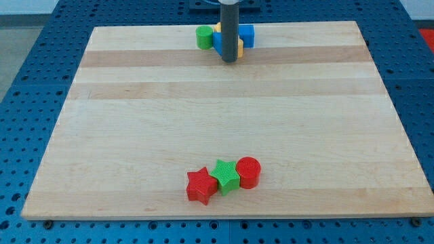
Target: Move your arm towards right
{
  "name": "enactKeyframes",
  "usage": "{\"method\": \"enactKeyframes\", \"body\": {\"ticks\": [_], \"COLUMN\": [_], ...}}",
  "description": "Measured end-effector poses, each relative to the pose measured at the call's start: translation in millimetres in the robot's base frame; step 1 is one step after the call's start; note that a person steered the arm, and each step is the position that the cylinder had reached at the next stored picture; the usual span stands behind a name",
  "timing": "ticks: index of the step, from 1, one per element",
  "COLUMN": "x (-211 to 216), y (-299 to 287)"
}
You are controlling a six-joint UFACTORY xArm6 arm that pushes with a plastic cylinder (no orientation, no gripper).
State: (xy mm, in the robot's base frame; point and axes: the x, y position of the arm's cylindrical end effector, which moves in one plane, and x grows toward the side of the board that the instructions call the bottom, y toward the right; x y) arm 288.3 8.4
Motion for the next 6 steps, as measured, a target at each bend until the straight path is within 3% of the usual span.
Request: {"method": "enactKeyframes", "body": {"ticks": [2,4,5,6], "x": [-32,35,30,-20], "y": [4,34,119,169]}}
